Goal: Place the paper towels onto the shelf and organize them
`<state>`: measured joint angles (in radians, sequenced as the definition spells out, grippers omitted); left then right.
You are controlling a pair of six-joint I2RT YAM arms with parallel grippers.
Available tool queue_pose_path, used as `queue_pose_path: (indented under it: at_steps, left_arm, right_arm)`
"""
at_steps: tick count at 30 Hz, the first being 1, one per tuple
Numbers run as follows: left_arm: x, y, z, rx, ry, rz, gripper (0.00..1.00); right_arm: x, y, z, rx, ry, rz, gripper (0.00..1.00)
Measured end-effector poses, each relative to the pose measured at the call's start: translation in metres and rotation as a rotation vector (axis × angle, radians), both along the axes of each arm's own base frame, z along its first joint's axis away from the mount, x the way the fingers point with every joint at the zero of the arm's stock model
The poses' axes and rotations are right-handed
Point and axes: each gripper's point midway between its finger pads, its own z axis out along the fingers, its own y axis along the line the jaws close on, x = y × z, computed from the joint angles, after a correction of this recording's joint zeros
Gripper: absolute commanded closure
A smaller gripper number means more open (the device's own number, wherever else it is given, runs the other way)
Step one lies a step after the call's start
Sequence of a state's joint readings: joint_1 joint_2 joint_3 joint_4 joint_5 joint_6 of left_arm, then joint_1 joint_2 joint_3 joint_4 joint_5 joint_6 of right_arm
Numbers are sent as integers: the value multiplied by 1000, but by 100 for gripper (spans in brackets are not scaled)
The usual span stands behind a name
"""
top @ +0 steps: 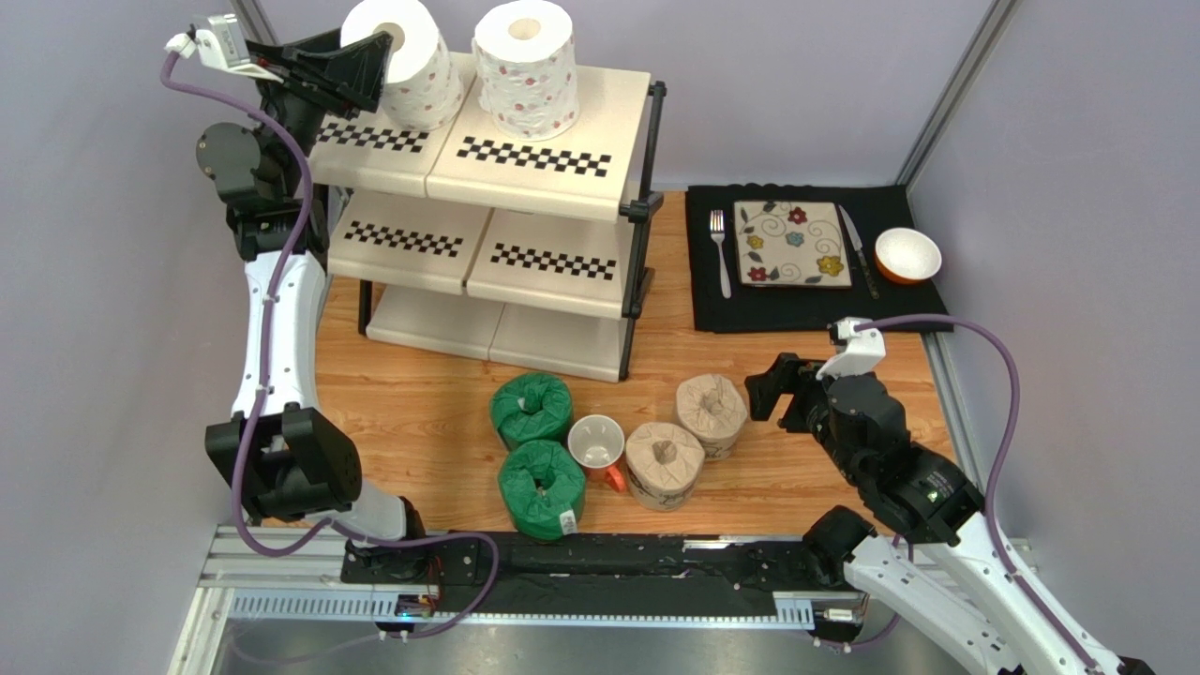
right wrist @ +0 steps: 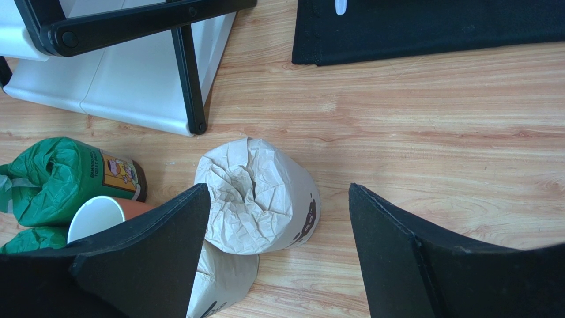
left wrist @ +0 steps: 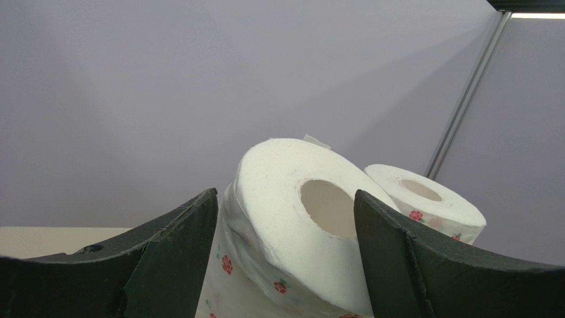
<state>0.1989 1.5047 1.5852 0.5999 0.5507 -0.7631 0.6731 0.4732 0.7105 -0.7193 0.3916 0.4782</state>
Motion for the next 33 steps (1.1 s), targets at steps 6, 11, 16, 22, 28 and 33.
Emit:
queue_pose_path:
  at_steps: [6, 11, 16, 22, 28, 33]
  left_arm:
    - [-1, 1, 2, -19, -17, 0, 11]
    - [-1, 2, 3, -22, -21, 7, 9]
    - [-1, 3, 5, -24, -25, 12, 8]
    - [-5, 4, 6, -18, -19, 26, 7]
    - [-56, 7, 10, 7, -35, 134, 4]
    - [-128, 9, 31, 51, -122, 264, 3]
  right_arm:
    - [0, 0, -2, -2, 3, 0, 20]
    - [0, 0, -2, -3, 4, 0, 20]
    - [0, 0, -2, -3, 4, 0, 20]
    - [0, -1, 0, -5, 0, -4, 20]
    - [14, -1, 56, 13, -83, -37, 18]
    - [39, 17, 156, 84, -243, -28, 16]
